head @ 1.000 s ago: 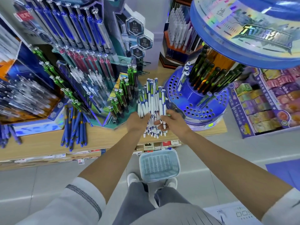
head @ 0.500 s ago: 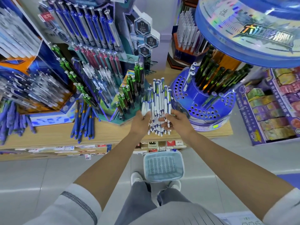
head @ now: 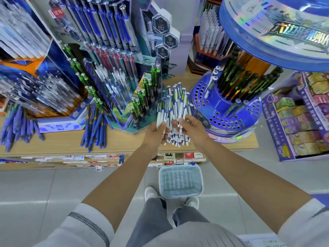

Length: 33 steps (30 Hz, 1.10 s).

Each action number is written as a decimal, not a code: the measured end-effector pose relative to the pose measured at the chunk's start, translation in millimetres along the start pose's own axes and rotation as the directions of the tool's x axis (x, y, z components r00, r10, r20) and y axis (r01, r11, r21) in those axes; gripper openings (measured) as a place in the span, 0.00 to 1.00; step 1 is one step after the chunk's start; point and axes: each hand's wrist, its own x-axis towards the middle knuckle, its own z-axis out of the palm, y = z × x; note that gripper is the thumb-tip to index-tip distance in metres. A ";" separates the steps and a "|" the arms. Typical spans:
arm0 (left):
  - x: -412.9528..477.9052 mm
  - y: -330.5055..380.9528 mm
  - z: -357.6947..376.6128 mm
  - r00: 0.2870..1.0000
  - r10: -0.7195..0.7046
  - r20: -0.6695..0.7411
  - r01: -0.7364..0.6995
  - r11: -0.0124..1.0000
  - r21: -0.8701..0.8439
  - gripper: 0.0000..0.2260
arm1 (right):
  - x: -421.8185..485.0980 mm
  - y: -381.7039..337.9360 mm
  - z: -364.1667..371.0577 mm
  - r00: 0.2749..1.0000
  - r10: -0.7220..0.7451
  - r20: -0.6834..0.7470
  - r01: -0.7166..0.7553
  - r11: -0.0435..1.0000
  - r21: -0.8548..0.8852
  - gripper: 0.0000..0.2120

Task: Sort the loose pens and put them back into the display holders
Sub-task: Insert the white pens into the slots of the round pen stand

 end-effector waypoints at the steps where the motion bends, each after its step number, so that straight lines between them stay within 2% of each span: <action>1: 0.0 -0.2 -2.0 1.000 -0.009 0.012 0.009 1.000 -0.013 0.10 | 0.5 0.4 0.8 1.000 -0.008 -0.005 0.008 1.000 0.008 0.10; 5: -0.1 0.0 -5.5 0.998 0.016 0.063 -0.013 0.999 -0.053 0.08 | 2.0 2.6 -1.1 0.999 -0.040 0.020 0.038 0.998 0.054 0.08; 8: -0.6 3.5 -0.5 0.998 0.036 0.044 -0.035 0.999 -0.031 0.08 | 0.9 0.9 -1.3 0.999 -0.036 0.035 0.031 0.992 0.126 0.09; 11: -2.9 3.6 0.3 0.997 0.045 0.061 -0.041 0.997 -0.059 0.08 | 3.4 2.5 -0.4 0.996 -0.022 0.092 0.013 0.994 0.105 0.11; 14: -5.9 0.8 -2.0 0.997 0.057 0.056 -0.055 0.998 -0.039 0.08 | 5.5 3.9 1.7 0.993 -0.010 0.119 0.002 0.998 0.068 0.09; 17: -6.1 -3.0 -5.7 0.999 0.032 0.018 -0.031 0.999 -0.038 0.07 | 6.0 4.7 2.2 0.993 -0.012 0.115 -0.002 0.993 0.120 0.07; 22: -2.0 -10.8 -12.3 0.996 0.082 0.026 -0.085 0.988 0.132 0.05 | 1.4 7.6 -1.0 0.993 -0.029 0.112 0.014 0.990 0.138 0.06; 29: 5.3 -16.3 -15.0 0.996 0.090 0.028 -0.093 0.981 0.170 0.07 | -5.3 11.8 3.4 0.992 -0.023 0.124 0.007 0.992 0.129 0.08; 33: 3.5 -17.6 -20.2 0.993 0.107 0.042 -0.113 0.978 0.178 0.08 | -10.1 13.6 1.6 0.991 -0.035 0.127 0.022 0.994 0.109 0.04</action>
